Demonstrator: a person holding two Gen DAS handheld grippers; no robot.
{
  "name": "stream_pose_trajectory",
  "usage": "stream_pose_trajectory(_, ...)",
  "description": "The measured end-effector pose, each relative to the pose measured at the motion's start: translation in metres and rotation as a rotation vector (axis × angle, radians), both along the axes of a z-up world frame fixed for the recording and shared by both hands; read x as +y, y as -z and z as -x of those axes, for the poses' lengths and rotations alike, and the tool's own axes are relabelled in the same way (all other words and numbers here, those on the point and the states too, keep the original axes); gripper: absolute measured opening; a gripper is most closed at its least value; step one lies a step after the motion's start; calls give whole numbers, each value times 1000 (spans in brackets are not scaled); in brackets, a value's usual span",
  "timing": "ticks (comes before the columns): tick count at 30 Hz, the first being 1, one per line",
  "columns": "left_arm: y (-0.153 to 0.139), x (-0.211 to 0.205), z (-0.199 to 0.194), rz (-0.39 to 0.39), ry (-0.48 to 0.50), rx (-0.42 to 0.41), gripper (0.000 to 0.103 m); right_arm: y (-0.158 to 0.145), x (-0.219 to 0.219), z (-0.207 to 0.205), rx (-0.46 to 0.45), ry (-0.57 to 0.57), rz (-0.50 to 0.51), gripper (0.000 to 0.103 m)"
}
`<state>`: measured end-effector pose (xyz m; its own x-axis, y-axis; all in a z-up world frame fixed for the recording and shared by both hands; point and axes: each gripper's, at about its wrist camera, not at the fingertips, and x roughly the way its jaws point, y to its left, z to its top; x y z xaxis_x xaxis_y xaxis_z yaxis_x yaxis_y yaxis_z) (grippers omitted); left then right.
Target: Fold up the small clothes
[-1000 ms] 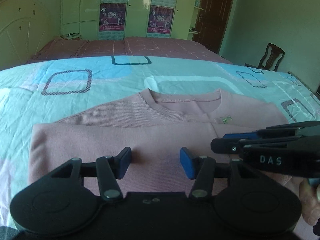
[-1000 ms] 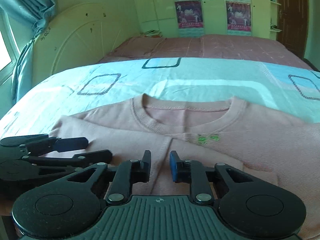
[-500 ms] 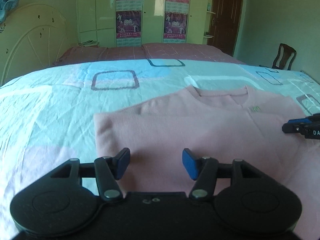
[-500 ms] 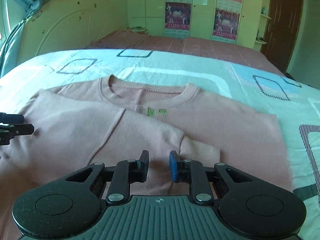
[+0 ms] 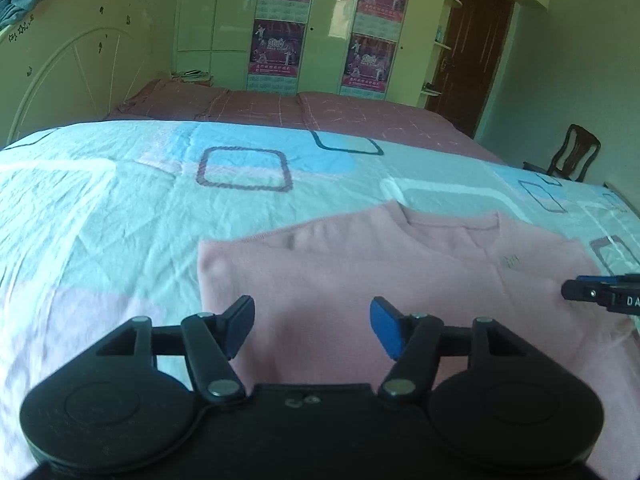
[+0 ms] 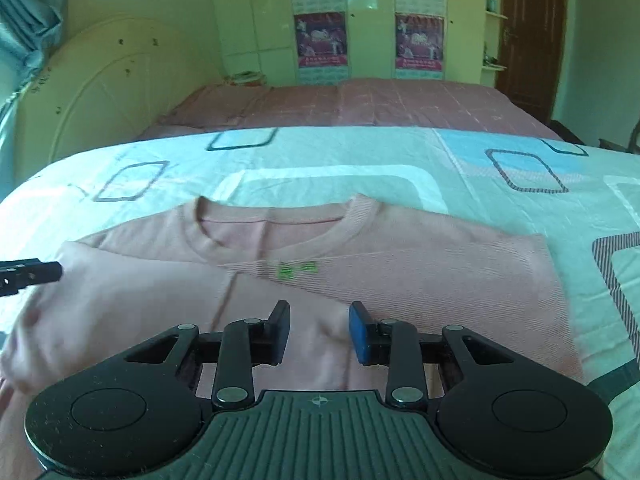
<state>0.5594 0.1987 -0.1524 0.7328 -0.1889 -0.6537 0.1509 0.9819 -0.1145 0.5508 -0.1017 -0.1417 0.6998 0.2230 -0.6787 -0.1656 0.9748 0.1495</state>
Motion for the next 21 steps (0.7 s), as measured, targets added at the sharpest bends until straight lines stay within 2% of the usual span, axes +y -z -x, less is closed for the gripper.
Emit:
stream_pose_trajectory(2, 9, -4, 24, -14, 8, 14, 62, 10, 5, 12, 27, -30, 43, 32)
stream_pose_trajectory(3, 18, -4, 32, -17, 6, 43, 61, 18, 2, 15, 53, -11, 68, 32)
stream_pose_trajectory(4, 24, -5, 39, -41, 26, 34, 61, 25, -5, 17, 84, 27, 79, 32)
stream_pose_trajectory(5, 25, -8, 46, -78, 47, 15, 61, 29, -15, 22, 84, 47, 49, 32)
stream_pose_trajectory(9, 21, -10, 53, -124, 91, 27, 61, 21, -29, 47, 78, 71, 34, 32)
stream_pose_trajectory(13, 14, -10, 66, -129, 77, 18, 62, 0, -32, 85, 24, 101, 32, 32)
stream_pose_trajectory(15, 9, -10, 78, -107, 74, 8, 72, -8, -37, 100, 14, 118, 9, 32)
stream_pose_trajectory(21, -10, -10, 112, -103, 60, -29, 75, -21, -56, 137, 33, 146, -43, 32)
